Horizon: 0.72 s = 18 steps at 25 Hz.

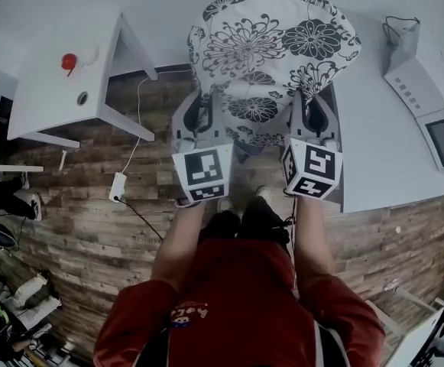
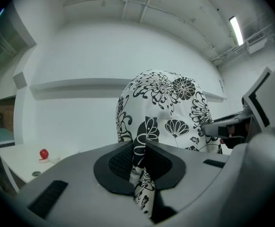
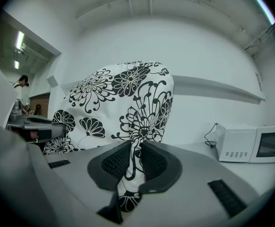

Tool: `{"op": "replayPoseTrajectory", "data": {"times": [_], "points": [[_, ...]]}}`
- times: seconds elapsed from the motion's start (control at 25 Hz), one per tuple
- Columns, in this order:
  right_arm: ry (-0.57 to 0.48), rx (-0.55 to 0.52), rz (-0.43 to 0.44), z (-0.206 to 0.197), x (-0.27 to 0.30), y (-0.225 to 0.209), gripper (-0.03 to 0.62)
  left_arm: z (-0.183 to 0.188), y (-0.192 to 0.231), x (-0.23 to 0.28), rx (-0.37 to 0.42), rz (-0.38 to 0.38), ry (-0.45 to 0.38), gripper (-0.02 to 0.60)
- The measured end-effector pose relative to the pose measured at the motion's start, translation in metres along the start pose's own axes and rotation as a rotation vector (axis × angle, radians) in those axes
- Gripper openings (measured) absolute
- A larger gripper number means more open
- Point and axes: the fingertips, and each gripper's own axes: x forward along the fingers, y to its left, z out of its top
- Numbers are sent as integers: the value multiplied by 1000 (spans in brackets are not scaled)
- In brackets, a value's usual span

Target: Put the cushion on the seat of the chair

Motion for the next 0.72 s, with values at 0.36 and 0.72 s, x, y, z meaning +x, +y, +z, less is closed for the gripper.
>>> {"op": "replayPoseTrajectory", "data": {"times": [0.36,0.72], "points": [[76,4,40,-5,4,-6,55,-5,-6,-1,-8,43,79,49],[139,3,94,13,-38,-9,55,9,-24,-46,-61,115,153,49]]}}
